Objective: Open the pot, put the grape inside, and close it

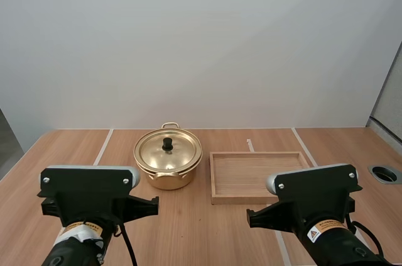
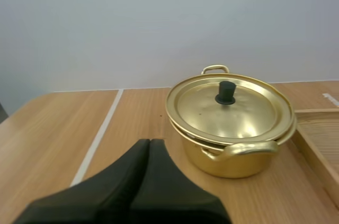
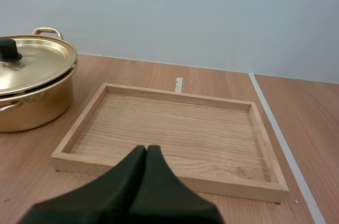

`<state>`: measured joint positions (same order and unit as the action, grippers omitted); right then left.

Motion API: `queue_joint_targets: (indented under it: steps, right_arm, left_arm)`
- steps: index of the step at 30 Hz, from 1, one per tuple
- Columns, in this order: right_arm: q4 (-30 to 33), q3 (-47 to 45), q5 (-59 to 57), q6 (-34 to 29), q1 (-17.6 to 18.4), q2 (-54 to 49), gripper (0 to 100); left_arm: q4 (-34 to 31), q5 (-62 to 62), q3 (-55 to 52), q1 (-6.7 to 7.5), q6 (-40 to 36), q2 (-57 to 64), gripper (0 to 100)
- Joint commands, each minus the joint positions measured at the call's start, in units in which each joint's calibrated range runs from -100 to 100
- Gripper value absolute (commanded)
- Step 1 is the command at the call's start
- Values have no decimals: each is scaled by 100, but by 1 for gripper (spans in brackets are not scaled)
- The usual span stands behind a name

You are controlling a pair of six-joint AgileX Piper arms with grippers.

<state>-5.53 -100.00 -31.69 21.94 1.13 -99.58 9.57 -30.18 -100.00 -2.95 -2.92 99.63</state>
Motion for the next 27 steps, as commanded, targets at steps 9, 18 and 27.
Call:
queue_joint_targets:
  steps: [9,18,27]
  right_arm:
    - [-19,0,-1,-35,2,-42,0]
    - [-19,0,-1,-35,2,-42,0]
    - [-19,0,-1,-35,2,-42,0]
  left_arm:
    - [-287,55,0,91,-67,37,0]
    - [-287,77,0,91,-67,37,0]
    - [-287,77,0,91,-67,37,0]
